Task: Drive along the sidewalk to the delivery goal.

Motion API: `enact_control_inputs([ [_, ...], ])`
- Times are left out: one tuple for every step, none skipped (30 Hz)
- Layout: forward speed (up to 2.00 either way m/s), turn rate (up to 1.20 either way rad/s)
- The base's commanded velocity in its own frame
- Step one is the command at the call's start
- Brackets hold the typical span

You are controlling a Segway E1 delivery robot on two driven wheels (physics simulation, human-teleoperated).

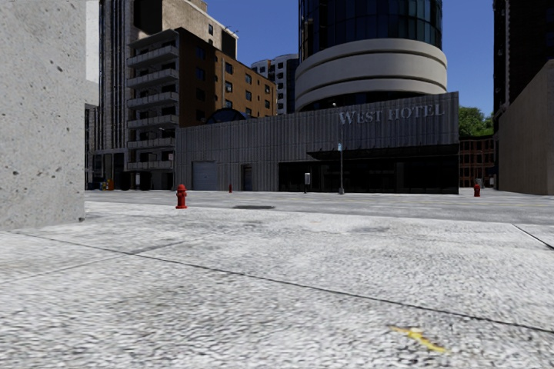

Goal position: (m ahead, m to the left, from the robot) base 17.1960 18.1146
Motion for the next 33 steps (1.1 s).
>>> enact_control_inputs([
  [2.0, -0.03],
  [2.0, -0.03],
  [2.0, -0.03],
  [2.0, -0.03],
  [2.0, -0.02],
  [2.0, -0.02],
  [2.0, -0.02],
  [2.0, -0.02],
  [2.0, -0.02],
  [2.0, -0.02],
  [2.0, -0.02],
  [2.0, -0.02],
  [2.0, -0.02],
  [2.0, -0.02],
  [2.0, -0.02],
  [2.0, -0.02],
  [2.0, -0.02],
  [2.0, -0.02],
  [2.0, -0.02],
  [2.0, -0.02],
  [2.0, -0.02],
  [2.0, -0.02],
  [2.0, -0.02],
  [2.0, -0.02],
  [2.0, -0.02],
  [2.0, -0.02],
  [2.0, -0.02],
  [2.0, -0.02],
  [2.0, -0.02],
  [2.0, -0.02],
  [2.0, -0.02],
  [2.0, -0.02],
  [2.0, -0.02],
])
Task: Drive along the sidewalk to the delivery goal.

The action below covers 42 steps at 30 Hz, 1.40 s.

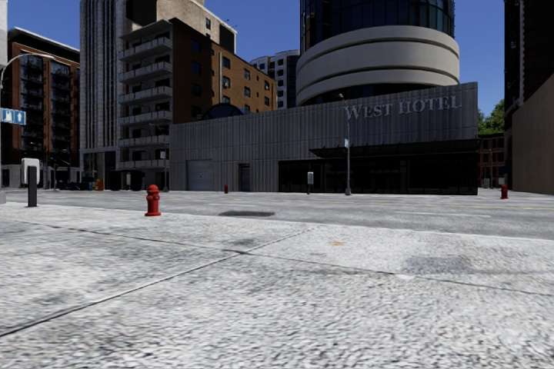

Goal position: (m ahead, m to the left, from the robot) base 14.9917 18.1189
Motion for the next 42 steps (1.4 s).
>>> enact_control_inputs([
  [2.0, -0.02],
  [2.0, -0.02],
  [2.0, 0.0],
  [2.0, 0.0],
  [2.0, 0.0],
  [2.0, 0.0],
  [2.0, 0.0],
  [2.0, 0.0],
  [2.0, 0.0],
  [2.0, 0.0],
  [2.0, 0.0],
  [2.0, 0.04],
  [2.0, 0.21],
  [2.0, 0.21],
  [2.0, 0.32],
  [2.0, 0.45],
  [2.0, 0.56],
  [2.0, 0.59],
  [2.0, 0.59],
  [2.0, 0.62],
  [2.0, 0.64],
  [2.0, 0.64],
  [2.0, 0.65],
  [2.0, 0.65],
  [2.0, 0.65],
  [2.0, 0.65],
  [2.0, 0.65],
  [2.0, 0.65],
  [2.0, 0.65],
  [2.0, 0.65],
  [2.0, 0.65],
  [2.0, 0.64],
  [2.0, 0.64],
  [2.0, 0.64],
  [2.0, 0.64],
  [2.0, 0.64],
  [2.0, 0.64],
  [2.0, 0.64],
  [2.0, 0.64],
  [2.0, 0.64],
  [2.0, 0.64],
  [2.0, 0.64],
])
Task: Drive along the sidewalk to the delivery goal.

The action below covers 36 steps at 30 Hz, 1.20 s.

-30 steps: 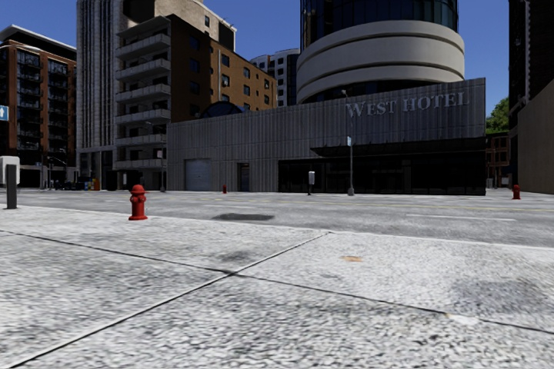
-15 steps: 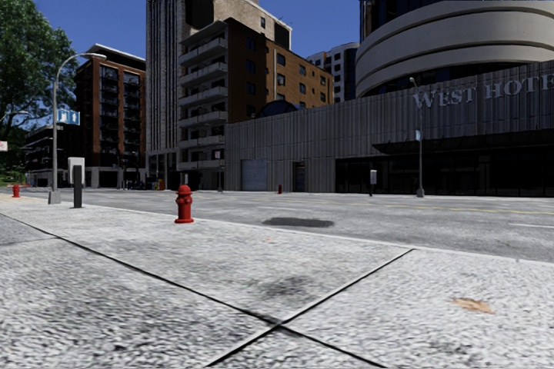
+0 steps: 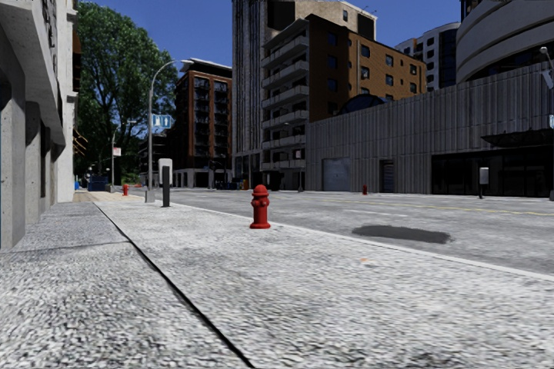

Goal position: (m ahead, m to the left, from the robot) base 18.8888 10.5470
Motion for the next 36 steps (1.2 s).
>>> enact_control_inputs([
  [2.0, 0.64],
  [2.0, 0.64],
  [2.0, 0.64],
  [2.0, 0.64],
  [2.0, 0.64],
  [2.0, 0.64],
  [2.0, 0.64],
  [2.0, 0.64],
  [2.0, 0.64],
  [2.0, 0.64],
  [2.0, 0.64],
  [2.0, 0.64],
  [2.0, 0.64],
  [2.0, 0.64],
  [2.0, 0.64],
  [2.0, 0.64],
  [2.0, 0.63],
  [2.0, 0.63],
  [2.0, 0.63],
  [2.0, 0.62],
  [2.0, 0.62],
  [2.0, 0.62],
  [2.0, 0.62],
  [2.0, 0.62],
  [2.0, 0.62],
  [2.0, 0.62],
  [2.0, 0.62],
  [2.0, 0.62],
  [2.0, 0.06],
  [2.0, 0.0],
  [2.0, 0.0],
  [2.0, 0.0],
  [2.0, 0.0],
  [2.0, 0.0],
  [2.0, 0.0],
  [2.0, 0.0],
])
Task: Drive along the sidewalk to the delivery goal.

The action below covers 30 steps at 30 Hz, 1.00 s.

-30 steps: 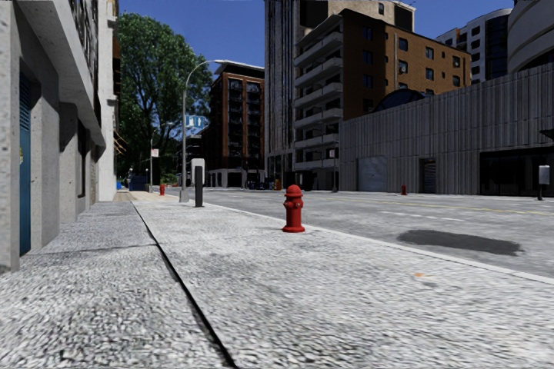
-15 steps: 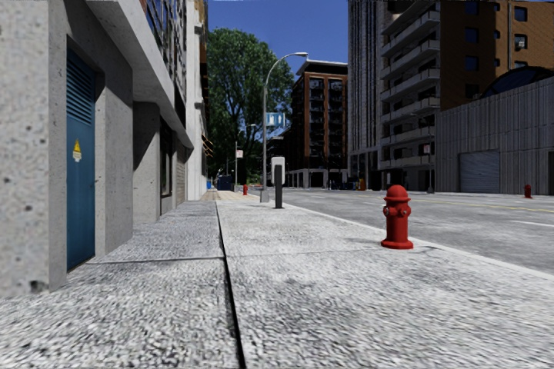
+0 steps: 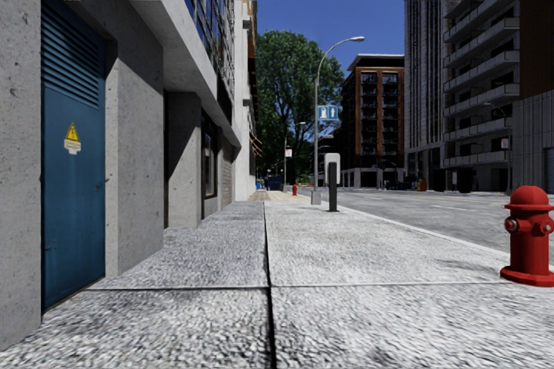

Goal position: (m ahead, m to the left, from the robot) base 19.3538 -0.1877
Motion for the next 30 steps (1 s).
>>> enact_control_inputs([
  [2.0, 0.0],
  [2.0, 0.0],
  [2.0, 0.0],
  [2.0, 0.0],
  [2.0, 0.0],
  [2.0, 0.0],
  [2.0, 0.0],
  [2.0, 0.0],
  [2.0, 0.0],
  [2.0, 0.0],
  [2.0, 0.0],
  [2.0, 0.0],
  [2.0, 0.0],
  [2.0, 0.0],
  [2.0, 0.0],
  [2.0, 0.0],
  [2.0, 0.0],
  [2.0, 0.0],
  [2.0, 0.0],
  [2.0, 0.0],
  [2.0, 0.0],
  [2.0, 0.0],
  [2.0, 0.0],
  [2.0, 0.0],
  [2.0, 0.0],
  [2.0, 0.0],
  [2.0, 0.0],
  [2.0, 0.0],
  [2.0, 0.0],
  [2.0, 0.0],
])
